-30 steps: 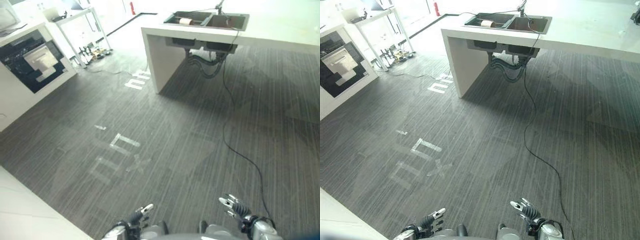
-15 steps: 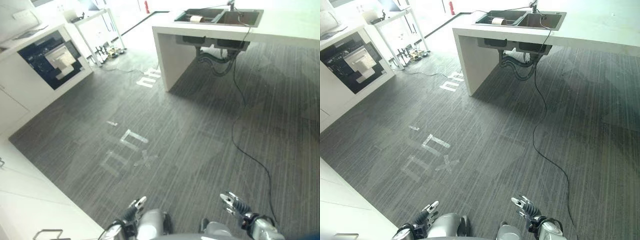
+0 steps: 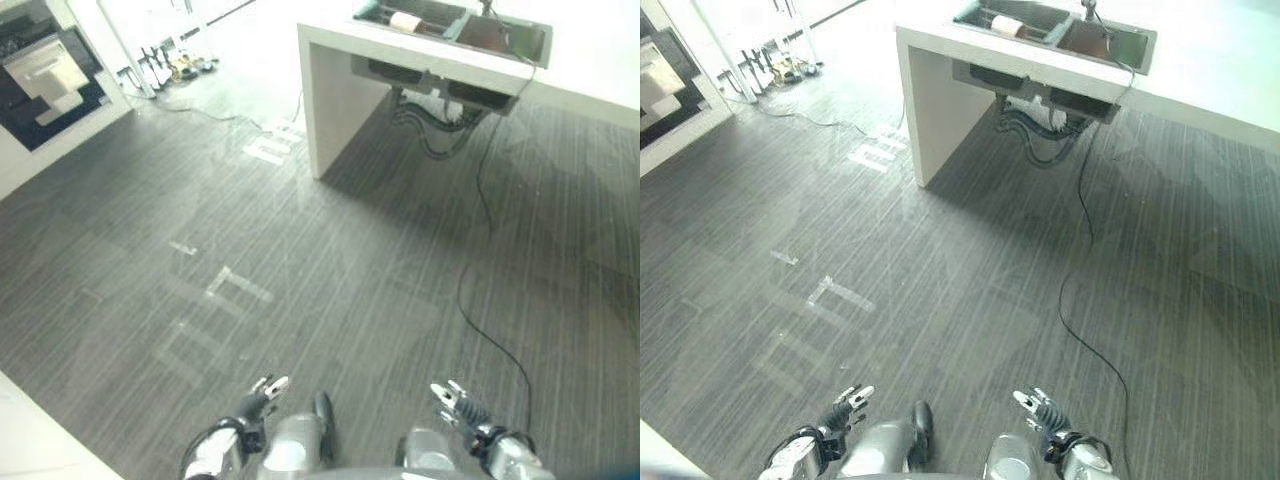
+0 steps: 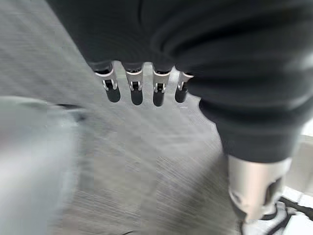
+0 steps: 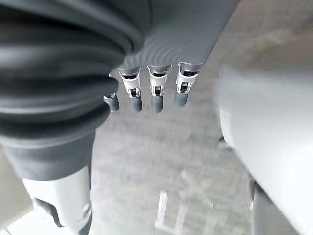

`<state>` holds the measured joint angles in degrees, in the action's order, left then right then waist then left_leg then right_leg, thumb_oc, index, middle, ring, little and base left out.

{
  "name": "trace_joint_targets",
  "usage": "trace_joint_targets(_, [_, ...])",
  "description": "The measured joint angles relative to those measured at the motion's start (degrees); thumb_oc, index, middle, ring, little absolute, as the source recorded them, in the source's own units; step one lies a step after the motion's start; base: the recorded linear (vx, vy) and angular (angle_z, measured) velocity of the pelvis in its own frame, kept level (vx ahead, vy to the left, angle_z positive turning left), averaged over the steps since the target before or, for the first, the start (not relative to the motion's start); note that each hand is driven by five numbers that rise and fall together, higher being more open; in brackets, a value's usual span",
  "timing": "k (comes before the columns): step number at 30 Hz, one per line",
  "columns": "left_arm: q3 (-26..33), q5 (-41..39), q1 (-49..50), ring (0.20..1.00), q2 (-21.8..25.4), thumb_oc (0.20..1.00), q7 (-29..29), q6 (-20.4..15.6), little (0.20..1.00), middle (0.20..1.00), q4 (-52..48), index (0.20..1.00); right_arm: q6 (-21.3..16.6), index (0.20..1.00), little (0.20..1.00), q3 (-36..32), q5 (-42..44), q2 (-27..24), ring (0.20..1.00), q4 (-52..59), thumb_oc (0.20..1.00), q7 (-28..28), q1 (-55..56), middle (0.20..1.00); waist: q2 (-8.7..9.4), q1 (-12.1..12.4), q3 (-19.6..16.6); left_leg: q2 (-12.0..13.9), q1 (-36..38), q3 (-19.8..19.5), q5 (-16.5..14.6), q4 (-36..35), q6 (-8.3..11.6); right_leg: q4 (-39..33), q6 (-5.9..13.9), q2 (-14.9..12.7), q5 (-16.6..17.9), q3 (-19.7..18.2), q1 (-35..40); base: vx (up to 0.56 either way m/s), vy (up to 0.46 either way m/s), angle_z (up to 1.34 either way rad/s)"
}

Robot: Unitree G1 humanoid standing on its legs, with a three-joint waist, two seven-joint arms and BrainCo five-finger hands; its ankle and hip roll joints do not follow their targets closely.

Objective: Place the dishes in the dishwasher.

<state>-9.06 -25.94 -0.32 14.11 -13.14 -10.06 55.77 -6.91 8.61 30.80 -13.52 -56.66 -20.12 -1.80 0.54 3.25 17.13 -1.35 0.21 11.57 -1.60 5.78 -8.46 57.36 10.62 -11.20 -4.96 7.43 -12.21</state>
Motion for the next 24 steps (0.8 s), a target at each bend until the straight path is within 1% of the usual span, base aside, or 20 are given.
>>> trace_joint_targets(1, [-0.1, 0.0, 0.2, 1.0, 0.1, 1.0, 0.5, 0.0, 1.0, 1.0, -0.5, 1.0, -0.3, 1.0, 1.0, 0.0, -0.4, -0.2, 1.0, 1.1, 1.0, 0.1, -0.9, 1.0, -0.91, -0.3, 0.2, 0.0, 1.8, -0.1, -0.1, -2.1, 0.15, -2.2, -2.01, 0.9, -2.6, 1.8, -2.2, 0.39, -0.122, 0.07])
trace_joint_targets(2, [0.0, 0.0, 0.1, 1.0, -0.2, 1.0, 0.7, 1.0, 1.0, 1.0, -2.1, 1.0, -0.4, 1.0, 1.0, -0.1, -0.4, -1.5, 1.0, 4.5, 1.0, 0.8, -0.7, 1.0, -3.33, -3.1, 0.2, 0.7, 5.3, -1.9, 0.6, -5.8, 1.33, -20.8, -6.81, 4.0, -5.6, 6.6, -2.7, 0.43, -0.177, 0.41])
trace_joint_targets(3, [0.0, 0.0, -0.2, 1.0, 0.0, 1.0, 0.7, 1.0, 1.0, 1.0, -2.7, 1.0, -0.4, 1.0, 1.0, -0.1, -0.3, -2.0, 1.0, 5.3, 1.0, 1.0, -0.2, 1.0, -3.22, -3.8, 0.2, 0.4, 7.0, -2.5, 0.6, -6.9, 1.61, -29.4, -7.23, 4.4, -4.9, 7.6, -2.9, 0.46, -0.195, 0.68])
trace_joint_targets(4, [0.1, 0.0, -1.3, 1.0, 0.3, 1.0, 0.7, 0.9, 1.0, 1.0, -3.0, 1.0, -0.4, 1.0, 1.0, -0.1, -0.3, -2.6, 1.0, 5.5, 1.0, 1.0, 0.5, 1.0, -2.64, -4.7, 0.3, -0.5, 8.9, -3.5, -1.3, -7.2, 2.94, -43.4, -6.68, 4.3, -2.2, 9.1, -3.3, 0.45, -0.16, 0.41])
trace_joint_targets(5, [0.2, 0.0, -1.8, 1.0, 0.5, 1.0, 0.7, 0.9, 1.0, 1.0, -2.8, 1.0, -0.4, 1.0, 1.0, -0.3, -0.3, -2.9, 1.0, 5.5, 1.0, 0.9, 0.7, 1.0, -0.88, -5.0, 0.3, -1.7, 10.6, -3.8, -3.0, -7.0, 3.09, -52.0, -4.56, 3.4, 0.5, 8.9, -4.3, 0.46, -0.153, 0.28])
trace_joint_targets(6, [0.4, -0.2, -1.3, 1.0, 0.8, 1.0, 0.5, 0.8, 1.0, 1.0, -2.6, 1.0, -0.4, 1.0, 1.0, -0.5, -0.3, -2.9, 1.0, 5.4, 1.0, 0.8, 1.1, 1.0, 0.13, -5.7, 0.6, -3.3, 12.4, -4.3, -5.3, -6.1, 3.11, -54.4, -2.62, 1.0, 3.3, 8.8, -6.9, 0.55, -0.22, 0.23])
trace_joint_targets(7, [0.0, -0.4, -0.4, 1.0, 0.5, 1.0, 0.1, 0.2, 1.0, 1.0, -1.7, 1.0, -0.7, 1.0, 1.0, -0.7, -0.2, -2.8, 1.0, 4.9, 1.0, 0.5, 2.2, 1.0, 1.02, -6.5, 0.4, -3.8, 14.5, -5.0, -8.1, -4.8, 3.28, -51.5, -2.25, -0.9, 5.5, 9.1, -8.9, 0.49, -0.228, 0.18])
trace_joint_targets(9, [0.0, -0.4, 2.2, 1.0, -0.9, 1.0, -0.6, -0.8, 1.0, 1.0, -1.4, 1.0, -2.1, 1.0, 1.0, -2.8, -0.3, -2.9, 1.0, 4.4, 1.0, -0.2, 2.6, 1.0, -0.09, -7.7, -0.3, -2.3, 18.1, -5.8, -13.7, -1.6, 4.52, -43.6, -3.56, -0.8, 6.4, 8.8, -9.9, 0.54, -0.272, 0.35])
trace_joint_targets(10, [-0.1, -0.4, 2.4, 1.0, -2.2, 1.0, -0.8, -0.8, 1.0, 1.0, -1.1, 1.0, -1.9, 1.0, 1.0, -2.9, -0.3, -3.3, 1.0, 4.1, 1.0, -0.2, 3.9, 1.0, -1.59, -8.3, -1.8, 0.4, 20.0, -8.4, -16.1, -0.2, 6.92, -41.5, -6.09, 1.8, 7.1, 7.6, -6.6, 0.58, -0.287, 0.89])
trace_joint_targets(11, [-0.1, -0.4, 1.8, 1.0, -3.1, 1.0, -0.9, -0.8, 1.0, 1.0, -0.7, 1.0, -1.4, 1.0, 1.0, -2.7, -0.3, -3.5, 1.0, 2.8, 1.0, -0.1, 2.9, 1.0, -2.74, -8.6, -1.9, 2.2, 20.4, -9.7, -15.8, 1.8, 8.35, -39.7, -8.65, 3.2, 8.0, 7.4, -5.3, 0.51, -0.255, 0.95])
trace_joint_targets(12, [0.0, -0.4, 1.4, 1.0, -3.8, 1.0, -1.2, -0.8, 1.0, 1.0, -0.7, 1.0, -1.1, 1.0, 1.0, -2.2, -0.3, -4.0, 1.0, 2.6, 1.0, -0.2, 2.3, 1.0, -3.32, -8.5, -2.0, 3.4, 21.1, -9.5, -13.8, 3.7, 10.62, -38.4, -12.01, 4.4, 6.5, 7.8, -3.7, 0.34, -0.193, 0.42])
trace_joint_targets(13, [0.0, -0.4, 1.6, 1.0, -4.1, 1.0, -1.7, -0.8, 1.0, 1.0, -0.7, 1.0, -1.2, 1.0, 1.0, -2.3, -0.3, -4.2, 1.0, 2.5, 1.0, -0.2, 1.3, 1.0, -3.71, -8.4, -2.2, 4.4, 21.2, -9.5, -11.4, 6.8, 12.16, -38.0, -12.6, 5.4, 4.9, 8.0, -1.9, 0.38, -0.222, -0.33])
trace_joint_targets(14, [0.0, -0.3, 1.9, 1.0, -4.4, 1.0, -2.9, -0.8, 1.0, 1.0, -0.8, 1.0, -1.5, 1.0, 1.0, -2.2, -0.3, -4.9, 1.0, 3.9, 1.0, -0.2, -0.5, 1.0, -4.1, -7.9, -3.2, 4.7, 18.0, -11.0, -5.5, 17.0, 14.8, -39.2, -14.69, 7.3, 3.3, 7.3, 1.9, 0.44, -0.28, -0.61])
trace_joint_targets(15, [0.1, -0.4, 1.2, 1.0, -4.9, 1.0, -3.3, -0.8, 1.0, 1.0, -0.8, 1.0, -2.0, 1.0, 1.0, -2.2, -0.2, -6.0, 1.0, 5.1, 1.0, -0.2, -1.4, 1.0, -4.93, -8.3, -4.2, 4.2, 14.3, -13.5, -0.8, 22.5, 17.1, -39.4, -15.73, 8.4, 2.0, 7.6, 3.1, 0.39, -0.266, -0.57])
trace_joint_targets(17, [0.6, -0.4, -0.7, 1.0, -4.8, 1.0, -3.5, -0.7, 1.0, 1.0, -0.4, 1.0, -2.0, 1.0, 1.0, -0.2, -0.3, -6.9, 1.0, 5.2, 1.0, -0.1, -1.4, 1.0, -3.63, -8.0, -4.5, 1.8, 7.0, -15.9, 12.0, 35.0, 20.64, -39.5, -17.65, 7.8, 0.6, 8.5, 5.1, 0.21, -0.189, -0.26])
trace_joint_targets(19, [0.4, -0.4, -1.4, 1.0, -4.7, 1.0, -3.9, -0.7, 1.0, 1.0, -0.3, 1.0, -2.0, 1.0, 1.0, -0.2, -0.2, -7.1, 1.0, 5.2, 1.0, -0.1, -1.2, 1.0, -2.4, -8.4, -4.4, 0.2, -1.8, -14.7, 9.8, 49.1, 18.56, -42.5, -19.77, 7.9, -1.0, 7.6, 8.6, 0.18, -0.144, -0.08])
trace_joint_targets(20, [0.3, -0.4, -2.1, 1.0, -4.3, 1.0, -4.1, -0.7, 1.0, 1.0, -0.5, 1.0, -1.8, 1.0, 1.0, -0.3, -0.3, -7.0, 1.0, 4.9, 1.0, -0.1, -0.8, 1.0, -1.81, -8.0, -4.4, -0.2, -9.6, -11.7, 8.1, 57.6, 16.12, -44.3, -18.99, 8.0, -2.7, 6.8, 11.0, 0.24, -0.039, -0.07])
trace_joint_targets(21, [0.1, -0.4, -2.0, 1.0, -4.0, 1.0, -4.1, -0.7, 1.0, 1.0, -0.7, 1.0, -1.2, 1.0, 1.0, -0.3, -0.3, -6.8, 1.0, 4.7, 1.0, -0.1, -0.8, 1.0, -1.24, -7.0, -4.4, -0.3, -15.5, -9.6, 5.8, 59.9, 12.5, -45.5, -19.32, 8.5, -3.3, 6.0, 12.4, 0.25, 0.019, -0.38])
trace_joint_targets(22, [0.0, -0.4, -1.3, 1.0, -3.3, 1.0, -4.1, -0.3, 1.0, 1.0, -0.8, 1.0, -1.2, 1.0, 1.0, -0.2, -0.3, -6.2, 1.0, 4.4, 1.0, -0.1, -0.9, 1.0, -0.67, -5.8, -4.2, -0.6, -18.6, -8.0, 2.6, 55.1, 9.55, -46.8, -18.12, 9.0, -3.3, 4.9, 14.5, 0.27, 0.051, -0.66])
trace_joint_targets(24, [0.0, -0.4, 0.5, 1.0, -2.3, 1.0, -4.0, 0.4, 1.0, 1.0, -0.7, 1.0, -1.2, 1.0, 1.0, 0.2, -0.3, -5.5, 1.0, 3.7, 1.0, -0.1, -1.0, 1.0, -0.38, -5.0, -4.2, 0.3, -18.6, -7.1, 0.1, 36.4, 8.27, -48.7, -16.87, 10.5, -3.2, 3.9, 17.9, 0.28, 0.127, -0.62])
